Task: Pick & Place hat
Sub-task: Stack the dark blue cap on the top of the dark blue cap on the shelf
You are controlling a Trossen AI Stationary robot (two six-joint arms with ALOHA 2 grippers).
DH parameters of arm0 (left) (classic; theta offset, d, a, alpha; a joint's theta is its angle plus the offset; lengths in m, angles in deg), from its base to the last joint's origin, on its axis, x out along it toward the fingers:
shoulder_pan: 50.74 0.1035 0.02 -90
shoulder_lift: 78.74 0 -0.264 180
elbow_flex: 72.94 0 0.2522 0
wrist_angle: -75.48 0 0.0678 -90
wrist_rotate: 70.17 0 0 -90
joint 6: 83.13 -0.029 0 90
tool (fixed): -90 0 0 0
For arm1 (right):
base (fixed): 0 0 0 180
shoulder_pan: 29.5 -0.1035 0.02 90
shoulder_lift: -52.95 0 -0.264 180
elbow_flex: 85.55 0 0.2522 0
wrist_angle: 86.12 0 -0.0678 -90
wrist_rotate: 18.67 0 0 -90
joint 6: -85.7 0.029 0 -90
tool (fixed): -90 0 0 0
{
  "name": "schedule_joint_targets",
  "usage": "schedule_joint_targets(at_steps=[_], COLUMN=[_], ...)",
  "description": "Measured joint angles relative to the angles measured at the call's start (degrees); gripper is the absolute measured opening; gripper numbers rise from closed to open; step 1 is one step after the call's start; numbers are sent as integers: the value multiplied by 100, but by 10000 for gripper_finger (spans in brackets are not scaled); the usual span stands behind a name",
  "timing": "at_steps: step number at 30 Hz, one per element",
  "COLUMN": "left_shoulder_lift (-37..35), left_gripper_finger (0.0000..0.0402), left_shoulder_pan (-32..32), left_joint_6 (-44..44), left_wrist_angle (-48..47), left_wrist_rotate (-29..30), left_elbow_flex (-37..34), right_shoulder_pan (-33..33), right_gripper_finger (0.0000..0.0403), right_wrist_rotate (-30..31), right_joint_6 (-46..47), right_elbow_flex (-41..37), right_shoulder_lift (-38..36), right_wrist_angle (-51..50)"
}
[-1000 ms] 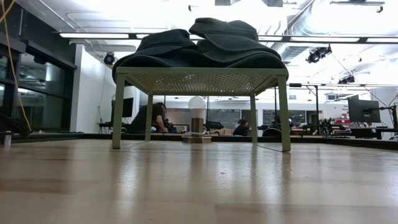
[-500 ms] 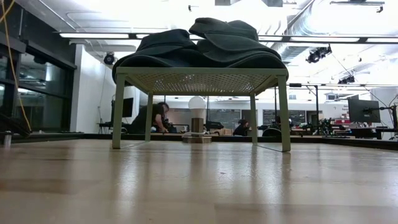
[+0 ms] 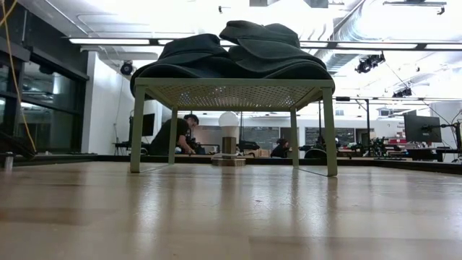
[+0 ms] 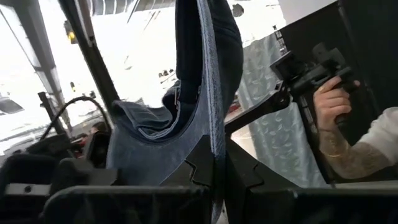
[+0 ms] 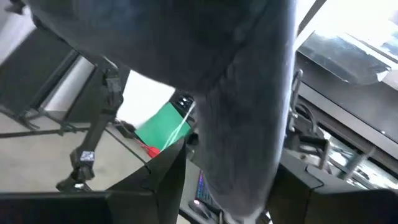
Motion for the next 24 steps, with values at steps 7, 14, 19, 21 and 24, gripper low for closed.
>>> schedule_joint_targets(at_steps=[7,14,19,21,24], left_shoulder_lift=[1,1,-3,-7,-26], left_gripper_finger=[5,5,8,21,52], left_shoulder_pan=[1,-3,-1,-3,-4], left_joint_6=[-70,-74,-61,-69,-55], left_wrist_angle=[24,44,57,13,-135], left_wrist_rotate=[51,107,196,320,910], left_elbow_flex=[0,0,4,10,16], right_shoulder_pan=[49,146,179,180,160], right_gripper_finger=[161,71,10,12,7], right_wrist_rotate=[-85,-400,-516,-442,-22], right_joint_6=[76,149,160,312,428], right_elbow_flex=[0,0,-7,-7,-7], right_shoulder_lift=[0,0,2,2,2], right_wrist_angle=[25,15,-66,-21,-35])
